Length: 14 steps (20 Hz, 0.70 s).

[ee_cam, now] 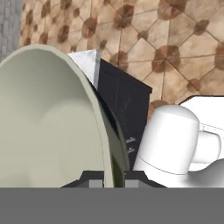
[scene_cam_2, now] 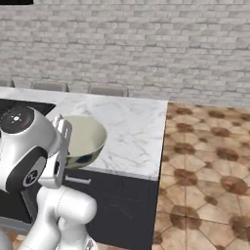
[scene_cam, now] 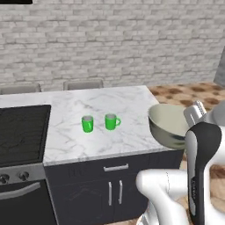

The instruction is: Clear the mugs and bowl far away from the sink.

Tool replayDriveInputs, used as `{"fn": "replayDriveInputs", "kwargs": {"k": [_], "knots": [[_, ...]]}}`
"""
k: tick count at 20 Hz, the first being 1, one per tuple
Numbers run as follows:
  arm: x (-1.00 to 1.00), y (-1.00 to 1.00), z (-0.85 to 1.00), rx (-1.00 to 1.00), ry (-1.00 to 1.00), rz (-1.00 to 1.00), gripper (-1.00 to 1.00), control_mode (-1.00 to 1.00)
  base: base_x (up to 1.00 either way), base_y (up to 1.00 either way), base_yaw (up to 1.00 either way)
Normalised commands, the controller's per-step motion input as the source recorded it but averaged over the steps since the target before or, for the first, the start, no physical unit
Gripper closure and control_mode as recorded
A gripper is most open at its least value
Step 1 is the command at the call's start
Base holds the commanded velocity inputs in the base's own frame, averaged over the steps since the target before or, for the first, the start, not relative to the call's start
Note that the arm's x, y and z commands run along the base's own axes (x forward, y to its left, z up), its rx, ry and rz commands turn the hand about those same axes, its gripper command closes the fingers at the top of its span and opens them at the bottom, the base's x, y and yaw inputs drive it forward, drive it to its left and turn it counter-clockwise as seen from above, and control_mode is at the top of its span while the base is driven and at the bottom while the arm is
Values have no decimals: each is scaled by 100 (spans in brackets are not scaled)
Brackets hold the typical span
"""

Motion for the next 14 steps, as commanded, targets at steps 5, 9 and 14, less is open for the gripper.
{"fn": "replayDriveInputs", "kwargs": {"k": [5, 9, 14], "knots": [[0, 0, 0, 0, 0, 0, 100, 100, 72, -14, -5], [0, 0, 0, 0, 0, 0, 100, 100, 65, -33, -1], [0, 0, 0, 0, 0, 0, 100, 100, 35, -39, -13]]}}
